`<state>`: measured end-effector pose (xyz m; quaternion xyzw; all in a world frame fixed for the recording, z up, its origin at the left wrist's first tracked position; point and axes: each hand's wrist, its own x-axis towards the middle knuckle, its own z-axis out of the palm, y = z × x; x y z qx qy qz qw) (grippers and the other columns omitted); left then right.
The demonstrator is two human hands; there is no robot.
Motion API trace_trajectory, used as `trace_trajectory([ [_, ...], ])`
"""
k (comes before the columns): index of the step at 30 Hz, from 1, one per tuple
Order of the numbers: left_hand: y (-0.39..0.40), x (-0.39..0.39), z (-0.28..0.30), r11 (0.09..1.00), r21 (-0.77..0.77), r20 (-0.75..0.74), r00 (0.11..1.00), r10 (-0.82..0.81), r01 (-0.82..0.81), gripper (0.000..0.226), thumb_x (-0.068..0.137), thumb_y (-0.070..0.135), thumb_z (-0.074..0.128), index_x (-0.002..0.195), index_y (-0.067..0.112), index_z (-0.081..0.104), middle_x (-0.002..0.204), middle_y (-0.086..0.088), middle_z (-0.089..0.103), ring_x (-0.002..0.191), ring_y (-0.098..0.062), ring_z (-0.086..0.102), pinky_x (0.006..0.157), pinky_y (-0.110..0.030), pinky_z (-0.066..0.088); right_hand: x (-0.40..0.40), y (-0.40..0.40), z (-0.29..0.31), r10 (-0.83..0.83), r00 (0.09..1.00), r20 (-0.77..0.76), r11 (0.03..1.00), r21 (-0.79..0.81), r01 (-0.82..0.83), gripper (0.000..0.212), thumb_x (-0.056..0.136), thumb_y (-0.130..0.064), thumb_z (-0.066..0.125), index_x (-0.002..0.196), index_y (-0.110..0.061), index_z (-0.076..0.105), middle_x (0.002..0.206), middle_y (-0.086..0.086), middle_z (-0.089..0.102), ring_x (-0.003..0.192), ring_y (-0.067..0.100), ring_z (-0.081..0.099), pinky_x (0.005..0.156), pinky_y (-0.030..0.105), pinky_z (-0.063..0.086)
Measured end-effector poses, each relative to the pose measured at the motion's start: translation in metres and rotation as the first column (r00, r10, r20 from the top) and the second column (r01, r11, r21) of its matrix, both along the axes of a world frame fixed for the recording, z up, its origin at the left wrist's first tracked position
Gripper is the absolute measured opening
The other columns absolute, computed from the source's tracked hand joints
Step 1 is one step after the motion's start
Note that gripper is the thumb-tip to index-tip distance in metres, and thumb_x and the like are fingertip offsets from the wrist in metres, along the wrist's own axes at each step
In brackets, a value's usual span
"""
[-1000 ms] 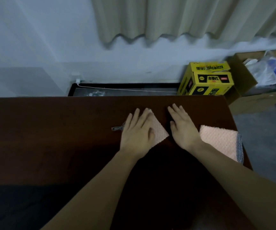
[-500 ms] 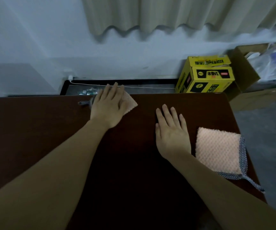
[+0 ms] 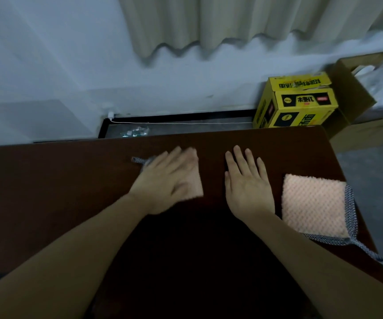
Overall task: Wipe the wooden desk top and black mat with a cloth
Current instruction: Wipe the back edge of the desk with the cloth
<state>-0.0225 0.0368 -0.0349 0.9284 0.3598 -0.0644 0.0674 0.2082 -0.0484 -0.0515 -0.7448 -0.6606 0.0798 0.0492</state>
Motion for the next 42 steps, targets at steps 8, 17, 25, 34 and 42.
trace_trajectory([
  [8,0.028,0.023,-0.008,0.918,-0.005,0.054,0.917,0.395,-0.396,0.064,0.105,0.049,0.013,0.161,0.025,-0.007,0.168,0.003,-0.013,0.154,-0.017,-0.015,0.125,-0.037,-0.007,0.000,0.000,0.003,0.003,1.000,-0.027,1.000,0.014,-0.002,0.056,0.108,-0.035,0.018,0.162,-0.020,0.017,0.170,0.002,0.009,0.157,0.024,0.003,0.127,0.044,0.002],
  [17,-0.072,-0.061,0.017,0.992,-0.118,-0.023,0.999,0.037,-0.040,0.069,0.102,0.061,0.009,0.158,0.030,-0.015,0.163,0.016,-0.028,0.150,-0.007,-0.026,0.123,-0.033,-0.011,-0.019,0.005,0.027,-0.034,0.999,0.012,0.988,-0.149,0.036,0.058,0.109,-0.032,0.018,0.163,-0.015,0.007,0.171,0.005,-0.004,0.156,0.026,-0.011,0.125,0.050,-0.006],
  [25,0.008,-0.081,-0.007,0.924,0.003,0.049,0.923,0.383,-0.383,0.068,0.100,0.055,0.007,0.160,0.028,-0.009,0.167,0.009,-0.013,0.154,-0.014,-0.012,0.124,-0.033,-0.007,-0.096,0.015,0.018,0.086,0.994,-0.063,0.983,-0.155,-0.095,0.059,0.108,-0.043,0.015,0.162,-0.026,-0.003,0.169,0.000,-0.015,0.155,0.023,-0.018,0.124,0.050,-0.010],
  [34,0.029,-0.084,-0.003,0.934,0.015,0.027,0.934,0.355,-0.356,0.066,0.103,0.050,0.010,0.160,0.023,-0.010,0.167,0.003,-0.016,0.154,-0.019,-0.013,0.125,-0.037,-0.004,-0.098,0.012,0.014,0.050,0.997,-0.059,0.995,-0.089,-0.055,0.058,0.107,-0.044,0.010,0.162,-0.028,0.006,0.170,-0.003,-0.005,0.156,0.019,-0.012,0.126,0.049,-0.006],
  [42,-0.023,-0.123,0.010,0.984,-0.114,-0.012,0.991,-0.137,0.134,0.068,0.104,0.059,0.018,0.158,0.033,-0.015,0.163,0.016,-0.026,0.150,-0.008,-0.026,0.122,-0.032,-0.014,-0.101,0.008,0.014,0.031,0.999,-0.042,0.997,-0.063,-0.033,0.065,0.101,-0.046,0.004,0.161,-0.026,0.018,0.170,-0.002,0.008,0.157,0.020,-0.001,0.126,0.050,0.002],
])
